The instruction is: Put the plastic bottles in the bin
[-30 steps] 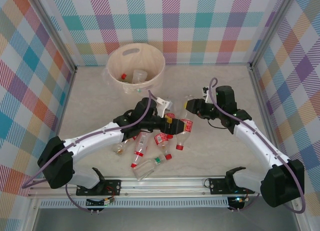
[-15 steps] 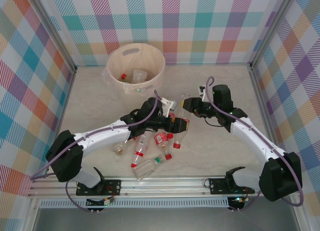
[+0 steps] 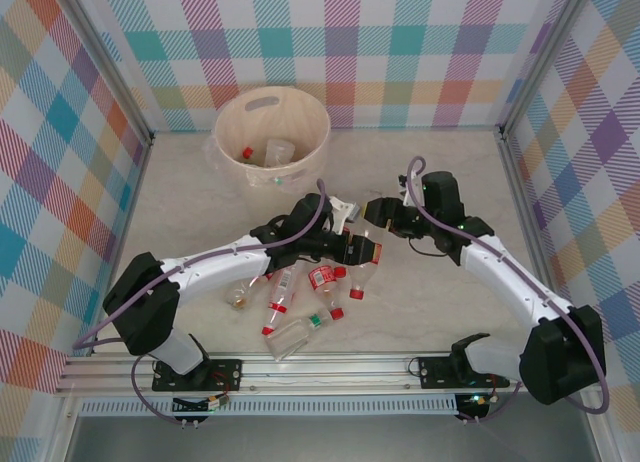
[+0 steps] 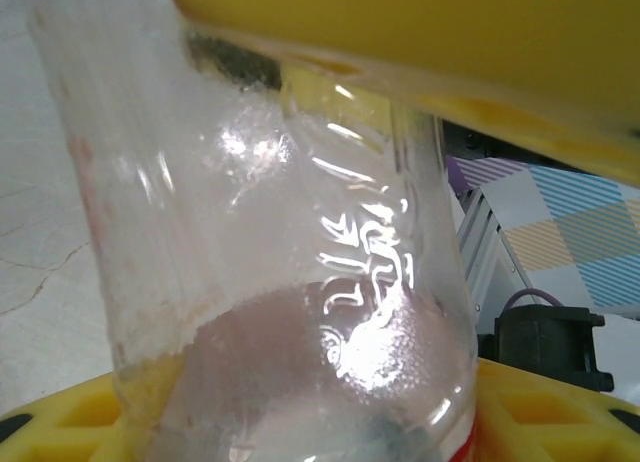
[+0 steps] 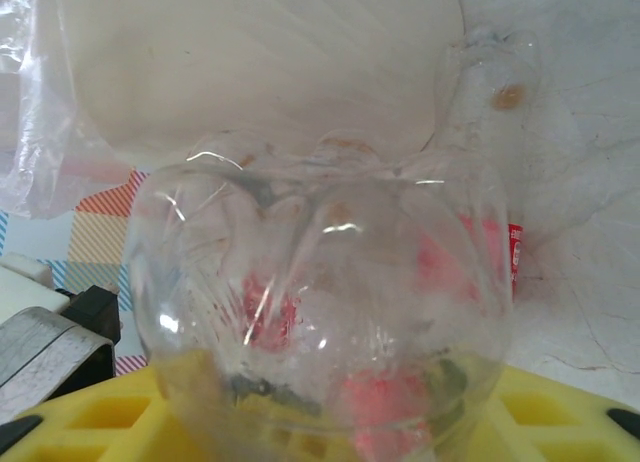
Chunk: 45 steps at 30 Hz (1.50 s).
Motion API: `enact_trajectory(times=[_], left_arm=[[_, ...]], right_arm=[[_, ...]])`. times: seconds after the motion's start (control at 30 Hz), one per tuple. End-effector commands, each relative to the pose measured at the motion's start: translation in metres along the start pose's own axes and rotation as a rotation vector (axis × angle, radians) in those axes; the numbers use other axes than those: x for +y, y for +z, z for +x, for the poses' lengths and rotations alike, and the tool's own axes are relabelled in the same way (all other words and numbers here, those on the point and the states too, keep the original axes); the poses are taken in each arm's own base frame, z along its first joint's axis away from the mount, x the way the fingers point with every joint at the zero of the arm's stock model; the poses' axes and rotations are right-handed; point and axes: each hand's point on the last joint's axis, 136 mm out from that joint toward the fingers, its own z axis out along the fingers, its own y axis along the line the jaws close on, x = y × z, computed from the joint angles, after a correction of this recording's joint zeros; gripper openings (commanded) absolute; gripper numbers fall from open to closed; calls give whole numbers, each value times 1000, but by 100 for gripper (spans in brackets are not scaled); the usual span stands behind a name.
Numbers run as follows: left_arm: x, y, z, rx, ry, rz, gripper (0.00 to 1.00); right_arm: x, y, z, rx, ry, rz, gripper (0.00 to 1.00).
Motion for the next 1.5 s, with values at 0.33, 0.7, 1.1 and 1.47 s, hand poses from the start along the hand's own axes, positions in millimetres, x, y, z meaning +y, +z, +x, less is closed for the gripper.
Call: enact_trajectory(times=[0.33,0.7,1.1,1.47], left_arm=[[-10,-2,-19,-47,69,-2,38],[1,-6,-27,-44,124,-101,23],[-55,-76,-110,-172,432,-206,23],[-34,-194,-243,-557,413,-450,0]], right_arm=[[6,-41,1,-11,-34,58,85],[-23,-90,-8,-169,-12,198,95],[-57,-100,-9,-256,39,348,94],[-62,-92,1,-222,53,331,93]])
